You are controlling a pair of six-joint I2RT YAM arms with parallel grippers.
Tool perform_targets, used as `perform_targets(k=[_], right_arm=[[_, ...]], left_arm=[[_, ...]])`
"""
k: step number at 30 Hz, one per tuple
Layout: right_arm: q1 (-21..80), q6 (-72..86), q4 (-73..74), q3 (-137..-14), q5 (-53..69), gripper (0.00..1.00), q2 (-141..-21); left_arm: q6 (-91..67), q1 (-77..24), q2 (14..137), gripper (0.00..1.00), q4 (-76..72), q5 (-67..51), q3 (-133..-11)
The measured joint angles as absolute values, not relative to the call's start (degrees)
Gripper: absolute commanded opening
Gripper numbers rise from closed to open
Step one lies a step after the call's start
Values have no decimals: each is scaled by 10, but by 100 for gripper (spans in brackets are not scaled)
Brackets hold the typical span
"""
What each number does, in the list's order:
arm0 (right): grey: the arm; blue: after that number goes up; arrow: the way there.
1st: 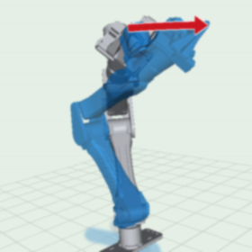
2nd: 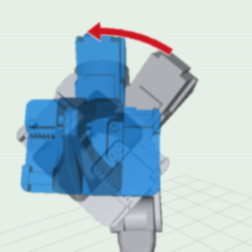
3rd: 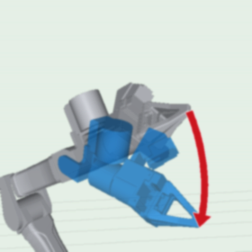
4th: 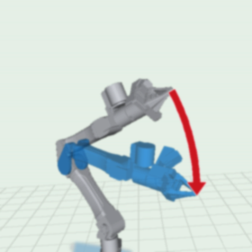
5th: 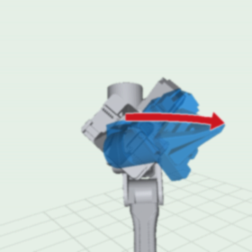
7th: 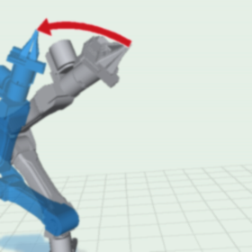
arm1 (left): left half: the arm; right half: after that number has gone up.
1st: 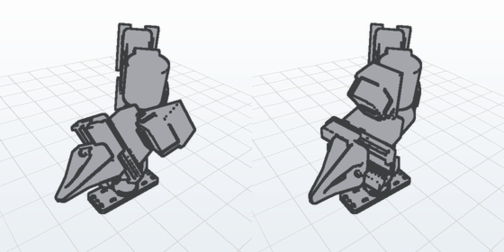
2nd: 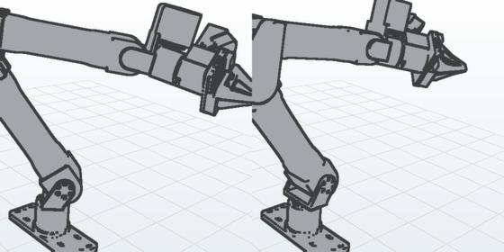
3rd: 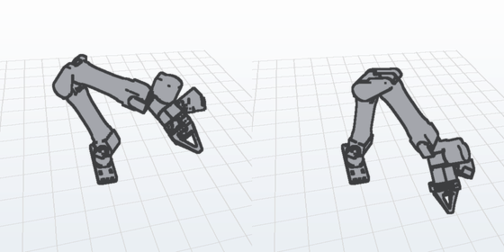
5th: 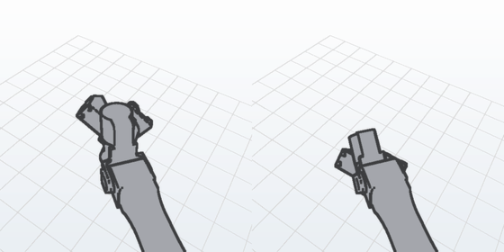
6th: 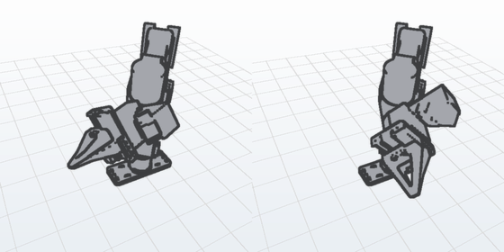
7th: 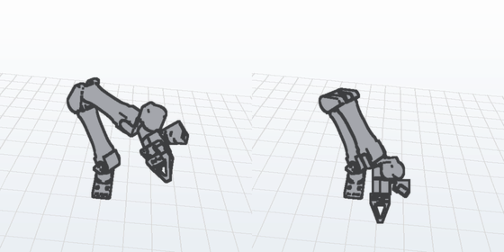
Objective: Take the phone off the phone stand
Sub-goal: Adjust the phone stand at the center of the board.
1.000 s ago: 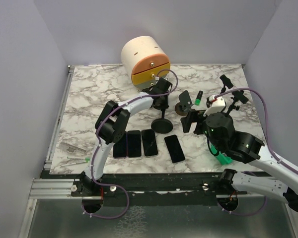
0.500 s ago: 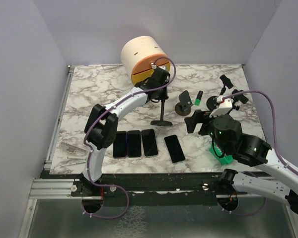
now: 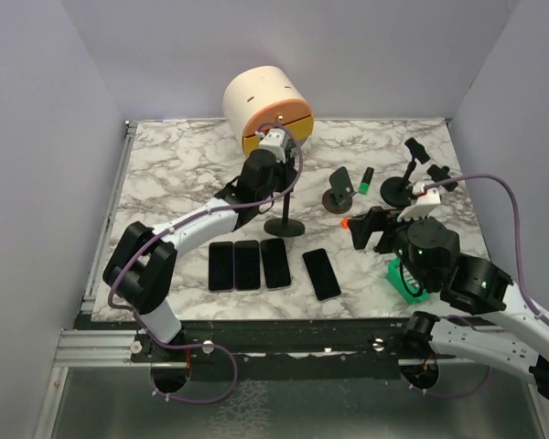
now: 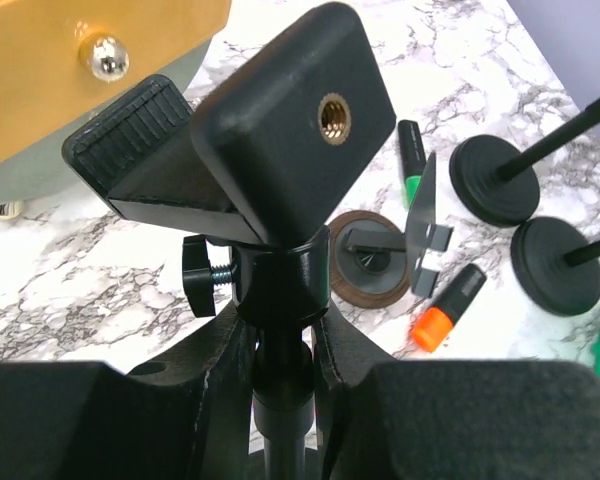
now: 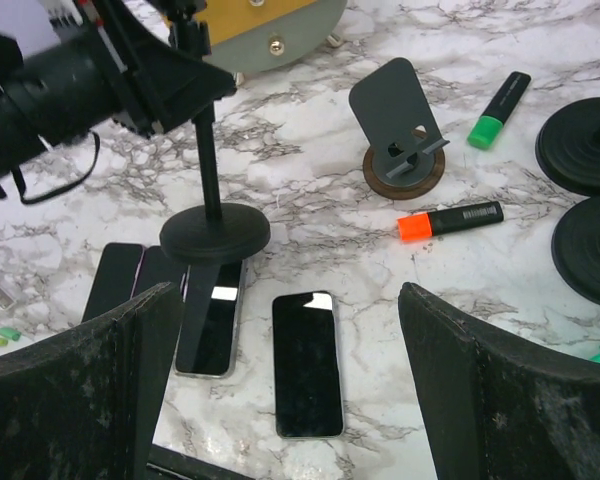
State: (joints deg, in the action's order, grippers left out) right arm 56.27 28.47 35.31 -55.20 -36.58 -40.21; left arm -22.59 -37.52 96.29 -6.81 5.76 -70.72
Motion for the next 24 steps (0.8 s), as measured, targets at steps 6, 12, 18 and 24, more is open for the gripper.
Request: perform_targets(k=[6, 12, 18, 24], right_arm=[[563, 284, 353, -542, -365, 93, -383], [563, 284, 352, -539, -365, 93, -381], [563, 278, 352, -533, -364, 93, -381], [563, 269, 343, -533, -364, 93, -384]], left_arm=[[-142, -380, 942, 0, -322, 50, -524], [-74, -391, 943, 0, -554, 31, -436], [-2, -398, 963, 0, -744, 12, -432], [74, -398, 1030, 0, -820, -23, -437]])
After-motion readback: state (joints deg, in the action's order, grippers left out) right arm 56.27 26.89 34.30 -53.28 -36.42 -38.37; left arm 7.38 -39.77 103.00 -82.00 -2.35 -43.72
